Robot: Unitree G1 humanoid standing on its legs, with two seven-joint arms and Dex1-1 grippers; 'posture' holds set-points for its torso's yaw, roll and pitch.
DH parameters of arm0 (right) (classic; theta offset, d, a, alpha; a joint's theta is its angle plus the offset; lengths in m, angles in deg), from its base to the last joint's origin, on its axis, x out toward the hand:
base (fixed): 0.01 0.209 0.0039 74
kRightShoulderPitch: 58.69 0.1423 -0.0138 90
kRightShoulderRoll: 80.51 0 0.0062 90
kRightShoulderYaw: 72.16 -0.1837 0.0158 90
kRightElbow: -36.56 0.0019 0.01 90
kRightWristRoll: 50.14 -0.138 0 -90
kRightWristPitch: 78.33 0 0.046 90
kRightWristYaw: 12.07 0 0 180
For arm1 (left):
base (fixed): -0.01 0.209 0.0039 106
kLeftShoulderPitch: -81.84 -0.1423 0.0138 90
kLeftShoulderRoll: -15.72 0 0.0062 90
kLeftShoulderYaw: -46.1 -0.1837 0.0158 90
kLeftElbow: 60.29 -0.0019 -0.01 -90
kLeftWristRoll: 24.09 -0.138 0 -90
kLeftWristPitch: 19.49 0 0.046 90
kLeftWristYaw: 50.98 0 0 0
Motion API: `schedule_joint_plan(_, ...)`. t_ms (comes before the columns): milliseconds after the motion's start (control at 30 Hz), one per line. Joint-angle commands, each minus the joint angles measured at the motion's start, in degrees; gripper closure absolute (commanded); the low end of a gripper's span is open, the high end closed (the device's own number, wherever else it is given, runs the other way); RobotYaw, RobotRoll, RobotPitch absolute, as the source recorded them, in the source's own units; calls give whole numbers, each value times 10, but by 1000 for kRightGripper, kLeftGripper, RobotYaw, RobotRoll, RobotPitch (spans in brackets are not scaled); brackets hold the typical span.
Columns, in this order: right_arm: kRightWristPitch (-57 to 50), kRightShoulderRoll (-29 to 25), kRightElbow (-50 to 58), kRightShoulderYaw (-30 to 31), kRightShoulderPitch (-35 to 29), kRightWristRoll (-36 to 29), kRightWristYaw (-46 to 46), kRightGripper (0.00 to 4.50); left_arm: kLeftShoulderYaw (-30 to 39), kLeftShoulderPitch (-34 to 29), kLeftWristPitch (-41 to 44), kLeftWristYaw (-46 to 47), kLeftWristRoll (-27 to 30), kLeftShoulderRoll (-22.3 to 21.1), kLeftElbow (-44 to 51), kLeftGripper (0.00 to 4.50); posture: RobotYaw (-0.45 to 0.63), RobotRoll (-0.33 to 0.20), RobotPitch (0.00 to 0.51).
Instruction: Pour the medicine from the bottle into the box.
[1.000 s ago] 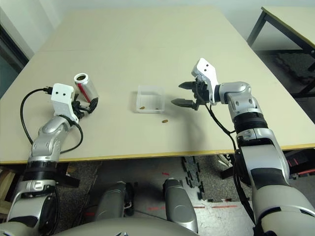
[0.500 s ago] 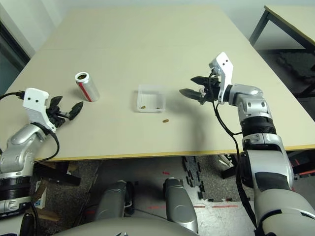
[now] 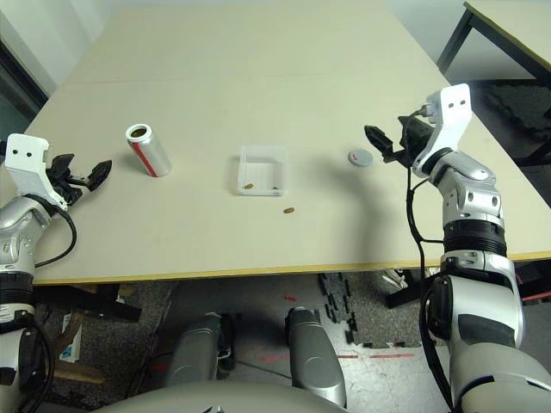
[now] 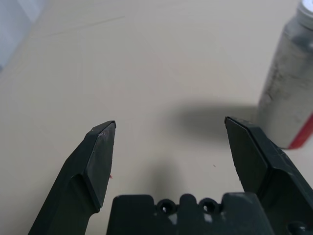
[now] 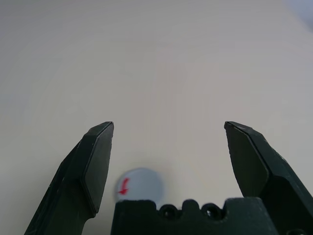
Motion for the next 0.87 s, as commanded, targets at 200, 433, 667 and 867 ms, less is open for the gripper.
schedule_joint_plan(200, 34, -17, 15, -15, -42, 0, 40, 0, -5, 45, -34, -9, -12, -22, -75, 25, -174, 0, 130)
schedule_joint_plan(433, 44, -24, 19, -21, -66, -4, 55, 0, -7, 67, -44, -12, -13, -23, -101, 25, -179, 0, 128)
schedule_joint_plan(667, 55, -30, 11, -22, -64, -5, 62, 0, -10, 81, -51, -12, -14, -25, -119, 25, -179, 0, 137)
schedule_joint_plan(867, 59, -29, 6, -21, -62, -5, 62, 0, -9, 82, -54, -11, -13, -25, -125, 25, -175, 0, 138)
